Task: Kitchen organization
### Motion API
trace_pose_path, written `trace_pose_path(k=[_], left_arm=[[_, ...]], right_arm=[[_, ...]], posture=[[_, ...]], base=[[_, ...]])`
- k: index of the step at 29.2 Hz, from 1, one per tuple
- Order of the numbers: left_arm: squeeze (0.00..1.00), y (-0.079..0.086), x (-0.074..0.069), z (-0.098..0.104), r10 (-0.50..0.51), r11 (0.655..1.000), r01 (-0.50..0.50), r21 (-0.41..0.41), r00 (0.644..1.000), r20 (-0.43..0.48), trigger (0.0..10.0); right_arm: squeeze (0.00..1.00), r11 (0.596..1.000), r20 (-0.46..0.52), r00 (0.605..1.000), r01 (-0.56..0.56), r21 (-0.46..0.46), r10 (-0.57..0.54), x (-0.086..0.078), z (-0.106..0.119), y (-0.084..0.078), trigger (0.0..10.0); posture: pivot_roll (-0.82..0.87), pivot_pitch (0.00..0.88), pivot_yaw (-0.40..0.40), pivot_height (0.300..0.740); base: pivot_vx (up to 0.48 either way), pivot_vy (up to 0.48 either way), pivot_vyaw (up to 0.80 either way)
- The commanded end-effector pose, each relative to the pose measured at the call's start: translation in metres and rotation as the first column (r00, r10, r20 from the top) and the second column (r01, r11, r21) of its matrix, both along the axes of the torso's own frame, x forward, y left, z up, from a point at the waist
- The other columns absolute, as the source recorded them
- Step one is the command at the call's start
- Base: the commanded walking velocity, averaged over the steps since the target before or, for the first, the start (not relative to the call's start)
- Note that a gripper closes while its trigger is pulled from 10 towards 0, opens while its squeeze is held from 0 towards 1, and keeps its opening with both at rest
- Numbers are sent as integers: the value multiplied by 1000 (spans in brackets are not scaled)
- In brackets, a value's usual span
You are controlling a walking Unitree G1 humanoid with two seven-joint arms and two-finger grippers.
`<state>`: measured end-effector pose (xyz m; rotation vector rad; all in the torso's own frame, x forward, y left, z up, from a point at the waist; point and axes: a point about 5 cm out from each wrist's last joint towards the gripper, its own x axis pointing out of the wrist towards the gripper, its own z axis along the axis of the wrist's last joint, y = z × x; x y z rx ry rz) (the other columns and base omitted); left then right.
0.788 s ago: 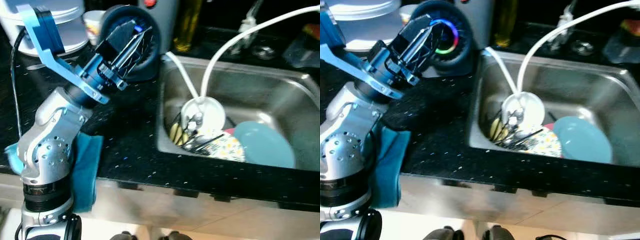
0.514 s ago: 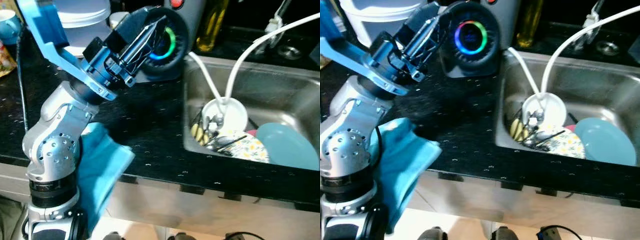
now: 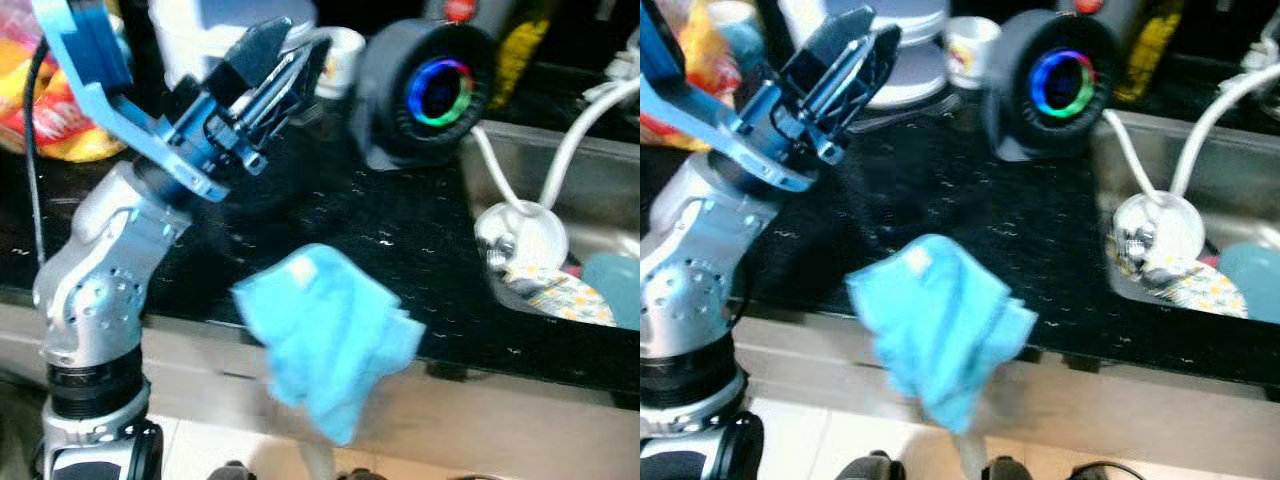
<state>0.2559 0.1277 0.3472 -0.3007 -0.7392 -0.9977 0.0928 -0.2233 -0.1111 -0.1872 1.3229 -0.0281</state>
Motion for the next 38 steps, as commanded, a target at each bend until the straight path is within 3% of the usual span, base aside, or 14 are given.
trace_pose_path(k=[1, 11, 16, 24, 29, 32, 33, 34, 35, 37, 38], left_arm=[[0, -3, -2, 0, -23, 1000, 23, 8, 1000, 4, 10000], [0, 2, 7, 2, 62, 998, -62, 6, 998, -24, 10000], [0, -3, 6, 0, 33, 999, -32, 29, 999, -36, 10000], [0, 5, 17, -3, 150, 987, -146, 63, 987, -53, 10000], [0, 24, 33, -9, 296, 949, -284, 138, 953, -68, 10000], [0, 56, 52, -20, 463, 863, -433, 261, 884, -62, 10000], [0, 56, 52, -20, 463, 863, -433, 261, 884, -62, 10000], [0, 67, 58, -23, 506, 833, -470, 292, 860, -60, 10000], [0, 67, 58, -23, 506, 833, -470, 292, 860, -60, 10000], [0, 87, 72, -27, 575, 778, -525, 345, 816, -54, 10000], [0, 87, 72, -27, 575, 778, -525, 345, 816, -54, 10000]], right_arm=[[0, 1000, -16, 1000, 8, -12, -8, -6, 0, -8, 10000], [0, 1000, -1, 1000, 6, -5, -6, 4, 1, -2, 10000], [0, 1000, 3, 1000, 3, 2, -3, 8, 0, 6, 10000], [0, 1000, -5, 1000, 4, 3, -4, 3, 0, 4, 10000], [0, 1000, -9, 1000, 5, 2, -5, 2, -1, 5, 10000], [0, 1000, -15, 1000, 7, 0, -7, 0, -1, 5, 10000], [0, 1000, -15, 1000, 7, 0, -7, 0, -1, 5, 10000], [0, 1000, -17, 1000, 8, -1, -8, -1, -1, 4, 10000], [0, 1000, -17, 1000, 8, -1, -8, -1, -1, 4, 10000], [0, 1000, -25, 1000, 5, -4, -6, -3, -1, 4, 10000], [0, 1000, -25, 1000, 5, -4, -6, -3, -1, 4, 10000]], posture=[[94, 148, -55, 740], [93, 146, -58, 740], [94, 145, -60, 740], [97, 149, -58, 740], [93, 154, -58, 740], [81, 167, -58, 740], [81, 167, -58, 740], [79, 174, -60, 740], [79, 174, -60, 740], [75, 184, -62, 740], [75, 184, -62, 740]], base=[[0, 0, 0], [0, 0, 0], [0, -466, 0], [0, 0, 0], [0, 0, 0], [0, 0, 0], [0, 0, 0], [0, 0, 0], [0, 0, 0], [0, 0, 0], [0, 0, 0]])
